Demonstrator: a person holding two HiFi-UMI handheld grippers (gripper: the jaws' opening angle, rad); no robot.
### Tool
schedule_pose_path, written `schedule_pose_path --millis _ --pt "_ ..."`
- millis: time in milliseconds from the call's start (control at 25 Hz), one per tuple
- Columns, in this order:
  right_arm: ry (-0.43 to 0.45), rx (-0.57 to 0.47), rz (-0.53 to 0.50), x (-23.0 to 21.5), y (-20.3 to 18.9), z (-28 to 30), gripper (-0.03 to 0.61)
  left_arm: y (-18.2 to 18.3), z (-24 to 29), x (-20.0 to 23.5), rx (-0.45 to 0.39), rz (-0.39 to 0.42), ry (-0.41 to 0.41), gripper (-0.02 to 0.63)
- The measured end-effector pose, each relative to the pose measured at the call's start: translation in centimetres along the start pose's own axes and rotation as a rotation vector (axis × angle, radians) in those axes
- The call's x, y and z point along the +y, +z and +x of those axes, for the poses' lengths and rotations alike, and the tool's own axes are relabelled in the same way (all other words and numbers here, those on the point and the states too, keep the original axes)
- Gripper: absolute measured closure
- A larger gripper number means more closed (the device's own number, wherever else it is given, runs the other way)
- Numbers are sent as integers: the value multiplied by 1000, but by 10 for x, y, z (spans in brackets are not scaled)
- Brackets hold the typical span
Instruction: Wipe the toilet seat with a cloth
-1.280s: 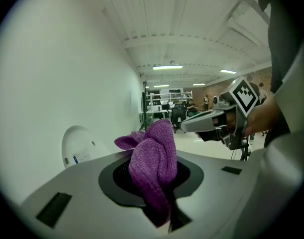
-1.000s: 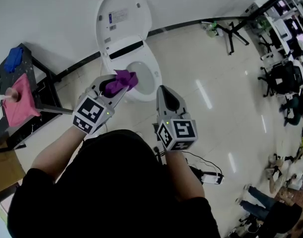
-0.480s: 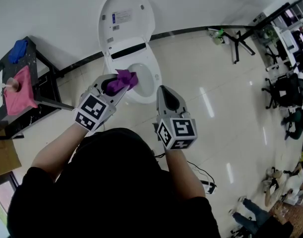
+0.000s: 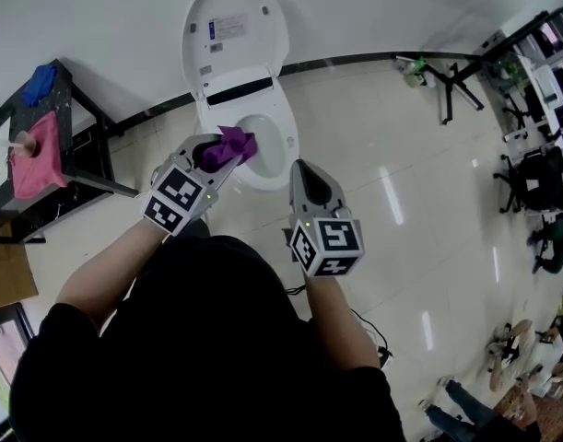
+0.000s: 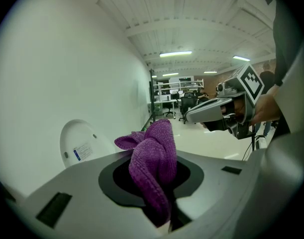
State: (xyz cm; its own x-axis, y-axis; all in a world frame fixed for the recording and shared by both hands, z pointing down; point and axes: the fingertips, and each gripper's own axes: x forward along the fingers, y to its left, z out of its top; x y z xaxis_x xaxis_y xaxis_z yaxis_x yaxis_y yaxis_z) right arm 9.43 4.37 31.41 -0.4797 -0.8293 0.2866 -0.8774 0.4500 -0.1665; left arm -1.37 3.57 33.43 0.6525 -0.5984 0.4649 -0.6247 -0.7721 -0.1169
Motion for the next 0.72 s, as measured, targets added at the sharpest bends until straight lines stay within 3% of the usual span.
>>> schedule_pose_path --millis 400,720 --pt "-24 19 10 -26 -6 29 563 -18 62 28 77 12 -46 518" --pt "-49 101 40 -64 -31 109 563 -65 162 84 182 -46 -123 518"
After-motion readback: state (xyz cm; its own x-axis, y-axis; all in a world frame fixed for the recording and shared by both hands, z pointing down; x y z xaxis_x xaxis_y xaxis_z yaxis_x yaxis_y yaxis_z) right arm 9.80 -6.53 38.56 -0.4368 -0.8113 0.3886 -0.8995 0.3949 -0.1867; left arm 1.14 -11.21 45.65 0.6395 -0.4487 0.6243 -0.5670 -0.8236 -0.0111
